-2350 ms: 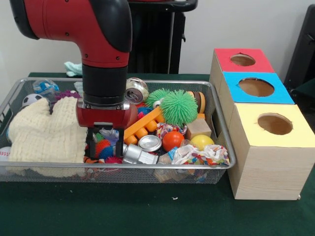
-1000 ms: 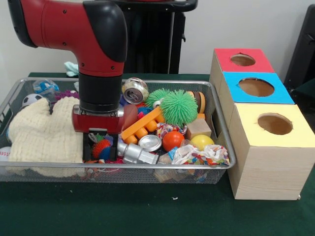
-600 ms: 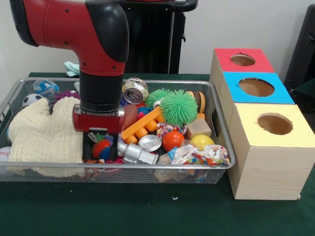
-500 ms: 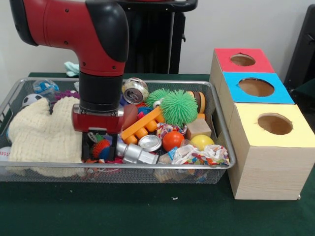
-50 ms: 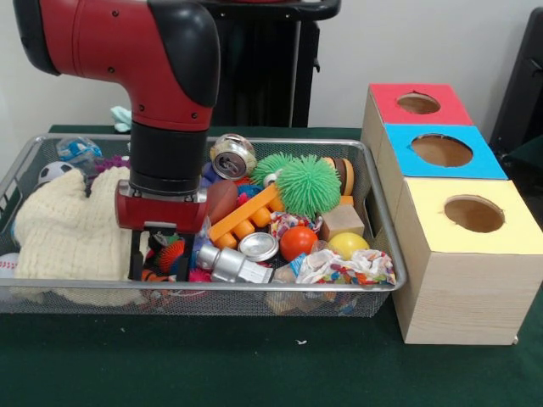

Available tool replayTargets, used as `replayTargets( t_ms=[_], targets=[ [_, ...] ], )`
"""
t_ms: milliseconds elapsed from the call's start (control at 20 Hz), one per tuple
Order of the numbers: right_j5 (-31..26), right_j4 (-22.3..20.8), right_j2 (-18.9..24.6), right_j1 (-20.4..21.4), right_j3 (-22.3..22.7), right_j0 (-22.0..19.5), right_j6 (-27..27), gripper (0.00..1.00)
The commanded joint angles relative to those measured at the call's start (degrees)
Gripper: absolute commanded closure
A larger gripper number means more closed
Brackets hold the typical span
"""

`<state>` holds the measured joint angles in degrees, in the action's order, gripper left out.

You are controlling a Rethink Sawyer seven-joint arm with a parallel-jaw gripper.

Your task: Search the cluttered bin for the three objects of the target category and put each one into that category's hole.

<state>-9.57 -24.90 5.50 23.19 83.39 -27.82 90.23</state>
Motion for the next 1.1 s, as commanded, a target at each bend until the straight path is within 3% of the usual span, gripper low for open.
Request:
replayTargets(
  t_ms=[50,500,700,1100],
  targets=[
    [3.6,-3.3,-0.1,-1.0,-2.8,0.4,4.1,0.00],
    [0.3,-0.4,3.6,-0.8,-0.8,-2.3,4.8,0.00],
    [-4.9,2.0,5.8,-0.7,0.5,-3.8,4.0,0.00],
    [-7.9,4.2,6.8,-0.2,1.5,-4.5,4.1,0.00]
  ],
)
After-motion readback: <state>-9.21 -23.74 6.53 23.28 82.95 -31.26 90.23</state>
